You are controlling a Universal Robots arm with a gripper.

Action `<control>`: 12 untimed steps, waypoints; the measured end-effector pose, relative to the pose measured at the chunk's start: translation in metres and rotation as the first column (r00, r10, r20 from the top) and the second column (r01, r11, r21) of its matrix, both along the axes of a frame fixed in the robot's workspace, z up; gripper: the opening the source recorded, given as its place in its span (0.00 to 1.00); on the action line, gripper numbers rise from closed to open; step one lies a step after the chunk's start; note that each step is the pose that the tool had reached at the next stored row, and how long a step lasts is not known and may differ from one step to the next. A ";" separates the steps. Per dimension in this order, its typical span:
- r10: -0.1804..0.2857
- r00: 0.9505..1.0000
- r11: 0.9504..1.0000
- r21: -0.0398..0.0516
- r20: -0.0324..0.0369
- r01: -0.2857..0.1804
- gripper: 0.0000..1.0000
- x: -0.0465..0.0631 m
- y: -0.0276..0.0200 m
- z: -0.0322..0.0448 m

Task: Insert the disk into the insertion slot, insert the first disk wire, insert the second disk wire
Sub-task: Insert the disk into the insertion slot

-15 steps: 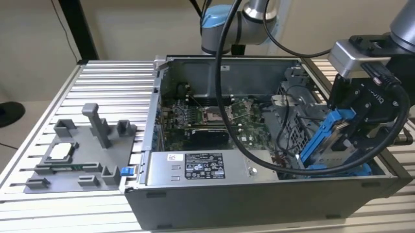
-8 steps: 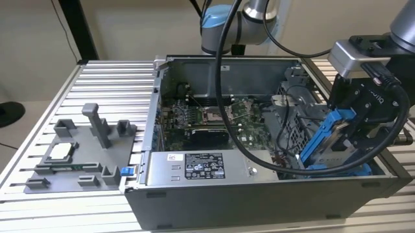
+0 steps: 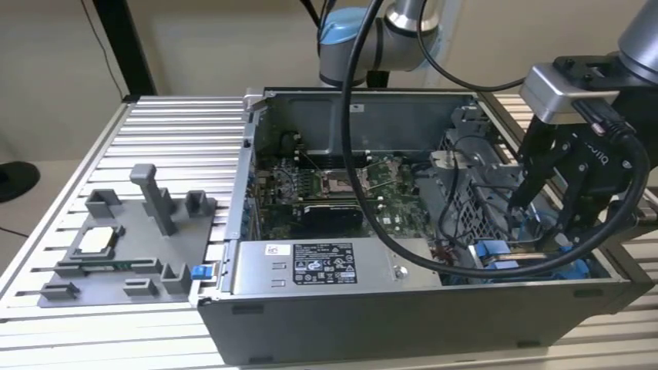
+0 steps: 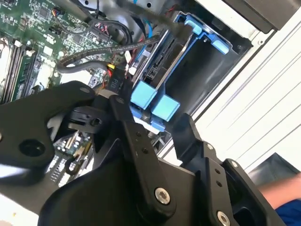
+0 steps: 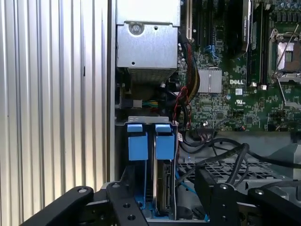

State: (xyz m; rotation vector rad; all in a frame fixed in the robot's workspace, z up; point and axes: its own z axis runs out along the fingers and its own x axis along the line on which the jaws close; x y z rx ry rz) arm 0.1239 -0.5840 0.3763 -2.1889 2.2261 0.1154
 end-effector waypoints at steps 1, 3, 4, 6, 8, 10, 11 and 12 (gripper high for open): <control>0.000 1.000 1.000 0.000 0.000 0.000 1.00 0.000 0.0000 0.0000; 0.000 1.000 1.000 0.000 0.000 0.000 1.00 0.000 0.0000 0.0000; 0.000 1.000 1.000 0.000 -0.001 0.000 1.00 0.000 0.0000 0.0000; 0.000 1.000 1.000 0.000 -0.002 0.000 1.00 0.000 0.0000 0.0003; 0.000 1.000 1.000 0.000 -0.002 0.000 1.00 0.000 0.0000 0.0012; 0.000 1.000 1.000 0.000 -0.002 0.000 1.00 0.000 0.0000 0.0025; 0.000 1.000 1.000 0.000 -0.003 0.000 1.00 0.000 0.0000 0.0034; 0.000 1.000 1.000 0.000 -0.003 0.000 1.00 0.000 0.0000 0.0043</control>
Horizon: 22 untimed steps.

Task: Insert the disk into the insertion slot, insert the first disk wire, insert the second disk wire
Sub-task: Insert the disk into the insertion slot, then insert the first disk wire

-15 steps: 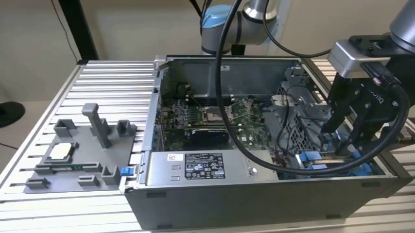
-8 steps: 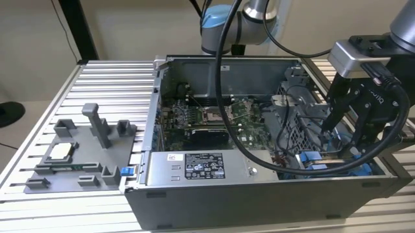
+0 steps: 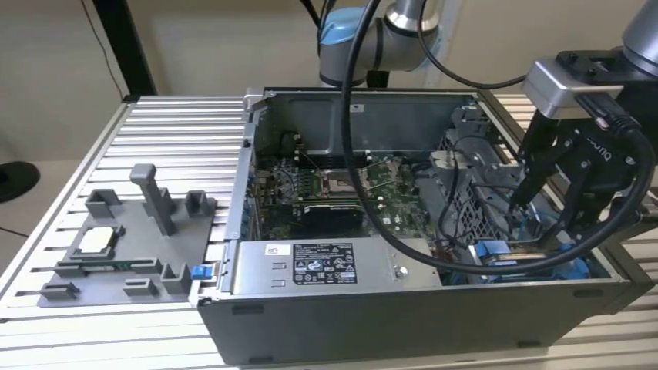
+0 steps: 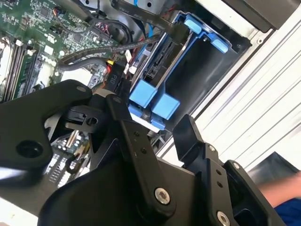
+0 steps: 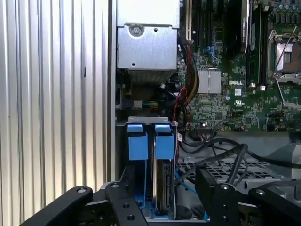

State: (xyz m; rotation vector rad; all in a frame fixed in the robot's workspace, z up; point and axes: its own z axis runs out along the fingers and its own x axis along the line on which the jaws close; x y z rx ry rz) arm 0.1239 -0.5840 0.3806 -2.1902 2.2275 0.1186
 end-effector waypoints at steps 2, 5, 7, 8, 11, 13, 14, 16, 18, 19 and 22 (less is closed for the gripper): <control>0.000 1.000 1.000 0.000 -0.001 0.000 1.00 0.000 0.0000 0.0023; 0.000 1.000 1.000 0.000 -0.003 0.000 1.00 0.000 0.0000 0.0060; 0.000 1.000 1.000 0.000 -0.004 0.000 1.00 0.000 0.0000 0.0083; 0.000 1.000 1.000 0.000 -0.004 0.000 1.00 0.000 0.0000 0.0093; 0.000 1.000 1.000 0.000 -0.005 0.000 1.00 0.000 0.0000 0.0121; 0.000 1.000 1.000 0.000 -0.006 0.000 1.00 0.000 0.0000 0.0142; 0.000 1.000 1.000 0.000 -0.006 0.000 1.00 0.000 0.0000 0.0153; 0.000 1.000 1.000 0.000 -0.007 0.000 1.00 0.000 0.0000 0.0171; 0.000 1.000 1.000 0.000 -0.007 0.000 1.00 0.000 0.0000 0.0192; 0.000 1.000 1.000 0.000 -0.007 0.000 1.00 0.000 0.0000 0.0204; 0.000 1.000 1.000 0.000 -0.007 0.000 1.00 0.000 0.0000 0.0231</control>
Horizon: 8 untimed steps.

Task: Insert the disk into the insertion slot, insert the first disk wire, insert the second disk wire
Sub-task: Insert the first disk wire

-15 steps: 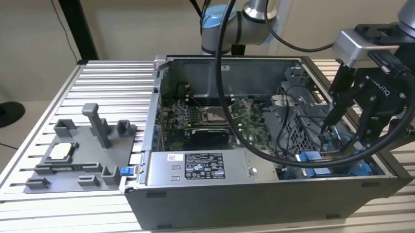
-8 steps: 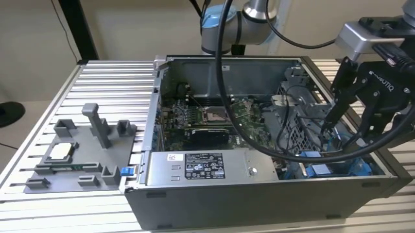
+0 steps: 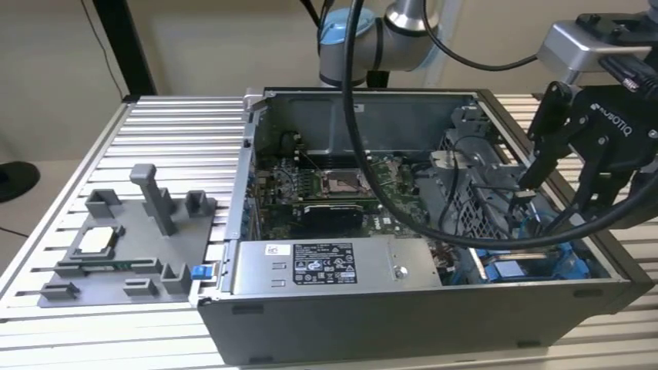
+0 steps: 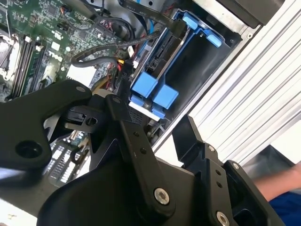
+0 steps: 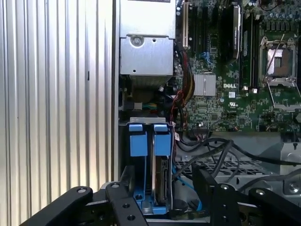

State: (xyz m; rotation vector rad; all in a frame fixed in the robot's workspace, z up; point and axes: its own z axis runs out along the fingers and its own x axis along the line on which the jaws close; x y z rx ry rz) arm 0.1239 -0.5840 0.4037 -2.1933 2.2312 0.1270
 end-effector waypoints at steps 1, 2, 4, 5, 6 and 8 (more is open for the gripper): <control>0.000 1.000 1.000 0.000 0.000 0.000 1.00 0.000 0.0001 0.0002; 0.000 1.000 1.000 0.000 0.000 0.000 1.00 0.000 0.0004 0.0002; 0.000 1.000 1.000 0.000 0.000 0.000 1.00 0.000 0.0012 0.0003; 0.000 1.000 1.000 0.000 0.001 0.000 1.00 0.000 0.0016 0.0002; 0.000 1.000 1.000 0.000 0.002 0.000 1.00 0.000 0.0023 0.0003; 0.000 1.000 1.000 0.000 0.006 0.000 1.00 0.000 0.0051 0.0001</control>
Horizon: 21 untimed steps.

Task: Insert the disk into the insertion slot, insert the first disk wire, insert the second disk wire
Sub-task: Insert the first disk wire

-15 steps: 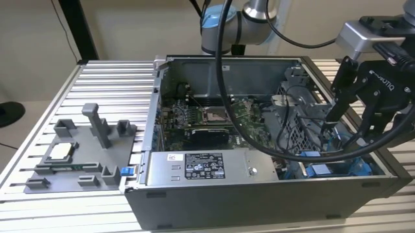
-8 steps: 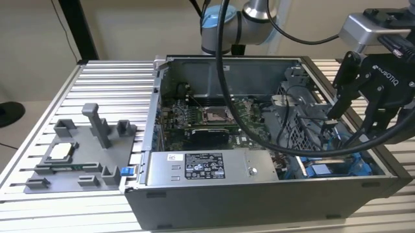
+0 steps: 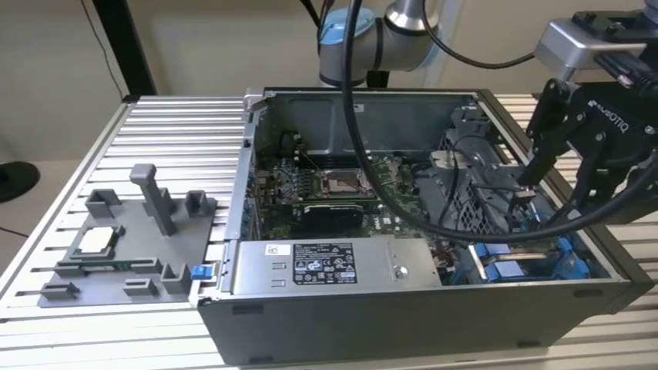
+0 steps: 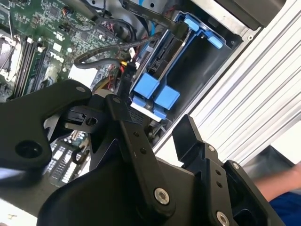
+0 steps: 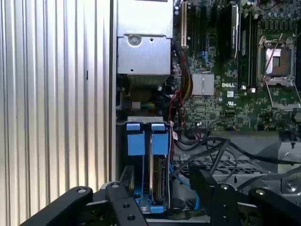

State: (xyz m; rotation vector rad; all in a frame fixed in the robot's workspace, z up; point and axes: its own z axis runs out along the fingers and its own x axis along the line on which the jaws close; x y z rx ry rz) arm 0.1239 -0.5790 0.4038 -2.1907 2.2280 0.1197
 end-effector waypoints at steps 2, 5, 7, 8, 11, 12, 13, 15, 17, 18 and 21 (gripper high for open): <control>0.001 1.000 1.000 0.000 0.004 -0.001 1.00 0.000 0.0047 -0.0009; 0.004 1.000 1.000 0.000 0.012 -0.004 1.00 0.000 0.0125 -0.0036; 0.006 1.000 1.000 0.000 0.016 -0.006 1.00 0.000 0.0149 -0.0055; 0.009 1.000 1.000 0.000 0.017 -0.009 1.00 0.000 0.0156 -0.0063; 0.023 1.000 1.000 0.000 0.018 -0.023 1.00 0.000 0.0170 -0.0085; 0.030 0.999 1.000 0.000 0.019 -0.030 1.00 0.000 0.0175 -0.0095; 0.036 0.999 0.999 0.000 0.019 -0.036 1.00 0.000 0.0178 -0.0104; 0.046 0.999 0.999 0.000 0.021 -0.046 1.00 0.000 0.0180 -0.0115; 0.053 0.998 0.999 0.000 0.022 -0.053 1.00 0.000 0.0183 -0.0120; 0.056 0.998 0.998 0.000 0.023 -0.056 1.00 0.000 0.0184 -0.0123; 0.067 0.997 0.998 0.000 0.023 -0.067 1.00 0.000 0.0190 -0.0129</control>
